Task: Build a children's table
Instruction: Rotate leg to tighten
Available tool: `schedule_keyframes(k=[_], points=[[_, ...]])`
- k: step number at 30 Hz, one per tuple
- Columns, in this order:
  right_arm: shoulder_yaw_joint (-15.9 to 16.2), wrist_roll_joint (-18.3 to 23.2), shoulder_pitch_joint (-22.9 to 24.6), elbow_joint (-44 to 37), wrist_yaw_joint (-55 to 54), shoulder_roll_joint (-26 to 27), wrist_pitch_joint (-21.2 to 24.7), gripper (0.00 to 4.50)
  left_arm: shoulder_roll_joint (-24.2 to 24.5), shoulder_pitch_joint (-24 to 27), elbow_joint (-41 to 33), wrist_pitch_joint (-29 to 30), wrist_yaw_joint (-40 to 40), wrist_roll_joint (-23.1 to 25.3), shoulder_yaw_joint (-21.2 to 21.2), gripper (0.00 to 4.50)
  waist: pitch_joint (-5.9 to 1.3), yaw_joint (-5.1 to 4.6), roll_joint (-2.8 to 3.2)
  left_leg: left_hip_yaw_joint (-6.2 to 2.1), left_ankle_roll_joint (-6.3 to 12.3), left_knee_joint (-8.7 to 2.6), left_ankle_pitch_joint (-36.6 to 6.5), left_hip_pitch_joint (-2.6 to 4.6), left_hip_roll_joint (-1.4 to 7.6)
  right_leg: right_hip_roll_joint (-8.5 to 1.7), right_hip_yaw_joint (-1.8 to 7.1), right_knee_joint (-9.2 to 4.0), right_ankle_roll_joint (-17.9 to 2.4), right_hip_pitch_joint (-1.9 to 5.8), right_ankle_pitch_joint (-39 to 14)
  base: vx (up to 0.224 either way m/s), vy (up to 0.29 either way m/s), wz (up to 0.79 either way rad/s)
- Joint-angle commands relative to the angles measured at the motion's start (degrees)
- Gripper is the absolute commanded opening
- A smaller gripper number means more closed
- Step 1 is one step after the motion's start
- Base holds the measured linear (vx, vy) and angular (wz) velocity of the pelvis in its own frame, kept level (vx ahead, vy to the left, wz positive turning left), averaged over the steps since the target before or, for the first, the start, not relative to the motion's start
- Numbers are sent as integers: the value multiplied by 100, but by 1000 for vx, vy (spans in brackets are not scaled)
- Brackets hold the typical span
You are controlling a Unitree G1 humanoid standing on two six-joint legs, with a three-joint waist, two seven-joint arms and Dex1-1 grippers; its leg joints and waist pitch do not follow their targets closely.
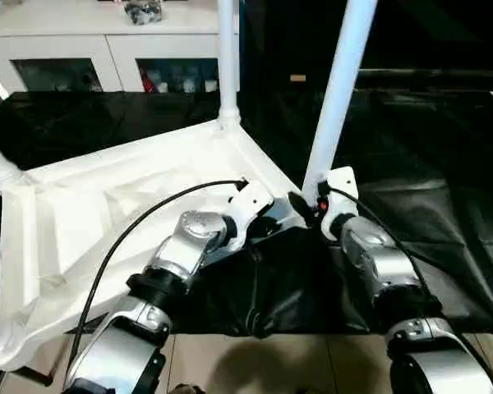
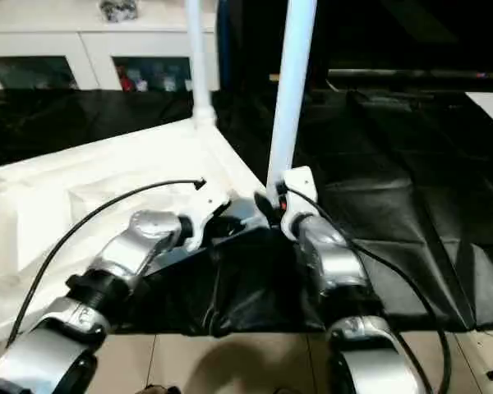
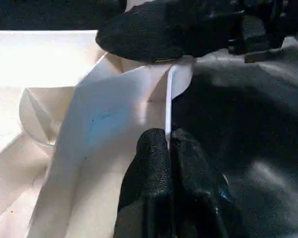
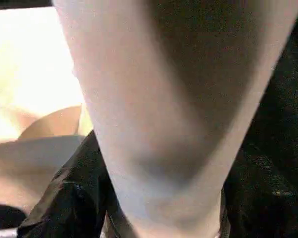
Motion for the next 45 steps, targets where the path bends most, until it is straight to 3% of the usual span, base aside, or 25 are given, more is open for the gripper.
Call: schedule_keyframes(k=[1, 4, 7, 11, 17, 20, 26, 31, 38, 45], points=[[227, 11, -61, 210, 264, 352, -110, 262, -145, -292, -111, -322, 247, -107, 182, 0, -427, 16, -101, -31, 114, -344, -2059, 143, 0, -100, -14, -435, -900, 194, -2079, 0, 0, 0], [174, 143, -101, 231, 473, 355, -166, 332, -49, -243, -140, -428, 81, -125, 145, 0, -432, 30, -96, -13, 207, -332, -1863, 138, 6, -99, -11, -396, -1042, 221, -1711, 0, 0, 0], [249, 80, -103, 240, 617, 285, -272, 349, 39, -195, -178, -503, -79, -155, 113, 0, -435, 23, -83, -17, 260, -334, -1780, 121, 10, -106, -15, -371, -1103, 252, -1566, 0, 0, 0], [467, -44, -5, 57, 986, 52, -517, 385, 226, -51, -373, -590, -555, -232, 32, 0, -433, 33, -72, -15, 245, -331, -1792, 150, 23, -111, -15, -376, -1157, 244, -1591, 0, 0, 0], [762, 82, 321, -532, 2375, -432, -494, 385, 623, 187, -754, -732, -1534, -466, -130, 0, -428, 50, -70, -8, 312, -336, -1831, 150, 47, -94, -7, -339, -1262, 266, -1386, 0, 0, 0], [887, 107, 412, -677, 2726, -607, -486, 385, 735, 268, -903, -690, -1871, -551, -175, 0, -419, 77, -60, 11, 298, -333, -1860, 181, 59, -90, -1, -343, -1321, 236, -1432, 0, 0, 0], [1155, 209, 669, -1166, 3632, -1008, -302, 385, 973, 410, -1089, -622, -2375, -579, -268, 0, -396, 163, -63, 12, 229, -354, -2030, 197, 75, -88, 9, -363, -1191, 220, -1715, 0, 0, 0], [1358, 339, 874, -1627, 4295, -1288, 20, 341, 1116, 519, -1310, -425, -2728, -690, -327, 0, -392, 171, -70, 1, 175, -368, -2097, 189, 73, -91, 8, -368, -1134, 217, -1895, 0, 0, 0], [1408, 396, 961, -1840, 4458, -1381, 133, 276, 1215, 619, -1456, -341, -2901, -713, -376, 0, -390, 168, -72, -9, 121, -373, -2147, 188, 67, -97, 14, -378, -1078, 198, -2043, 0, 0, 0], [1456, 430, 1059, -2052, 4510, -1370, 308, 263, 1233, 680, -1575, -275, -2931, -697, -377, 0, -395, 166, -76, -11, 113, -372, -2108, 183, 65, -98, 17, -374, -1069, 203, -1980, 0, 0, 0]])
